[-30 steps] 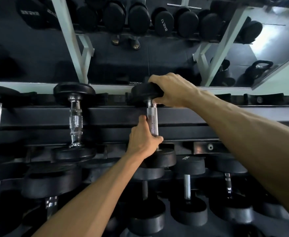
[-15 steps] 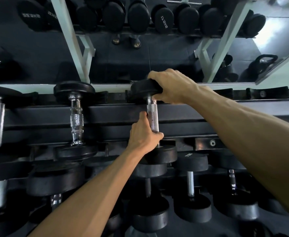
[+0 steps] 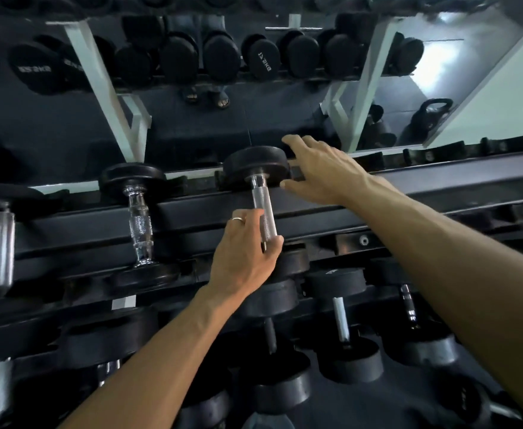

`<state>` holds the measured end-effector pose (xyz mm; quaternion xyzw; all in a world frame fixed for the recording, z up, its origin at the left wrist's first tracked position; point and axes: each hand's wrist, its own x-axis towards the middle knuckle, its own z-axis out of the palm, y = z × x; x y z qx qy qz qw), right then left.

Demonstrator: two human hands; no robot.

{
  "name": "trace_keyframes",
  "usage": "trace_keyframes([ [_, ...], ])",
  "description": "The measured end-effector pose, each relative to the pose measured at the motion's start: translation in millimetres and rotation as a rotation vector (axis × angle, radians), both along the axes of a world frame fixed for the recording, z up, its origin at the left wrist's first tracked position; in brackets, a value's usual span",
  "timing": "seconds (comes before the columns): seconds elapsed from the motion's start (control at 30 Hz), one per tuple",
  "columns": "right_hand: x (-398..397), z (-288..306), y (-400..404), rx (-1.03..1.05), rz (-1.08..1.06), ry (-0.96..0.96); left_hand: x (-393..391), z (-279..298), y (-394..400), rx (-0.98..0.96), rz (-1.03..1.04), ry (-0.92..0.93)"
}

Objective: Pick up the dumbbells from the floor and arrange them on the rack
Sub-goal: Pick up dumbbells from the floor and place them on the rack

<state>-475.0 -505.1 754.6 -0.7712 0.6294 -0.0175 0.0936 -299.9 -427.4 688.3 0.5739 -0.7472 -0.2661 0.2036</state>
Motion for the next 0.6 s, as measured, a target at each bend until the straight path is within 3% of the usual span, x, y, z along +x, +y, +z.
trace_keyframes([
  [0.3, -26.0, 17.1, 135.6, -0.010, -0.280, 0.042, -8.5, 14.9, 75.4, -0.275, -0.401, -0.126],
  [0.6, -93.3, 0.0, 317.0, 0.008, -0.615, 0.095, -79.6, -7.3, 196.7, -0.240, -0.788, -0.136],
])
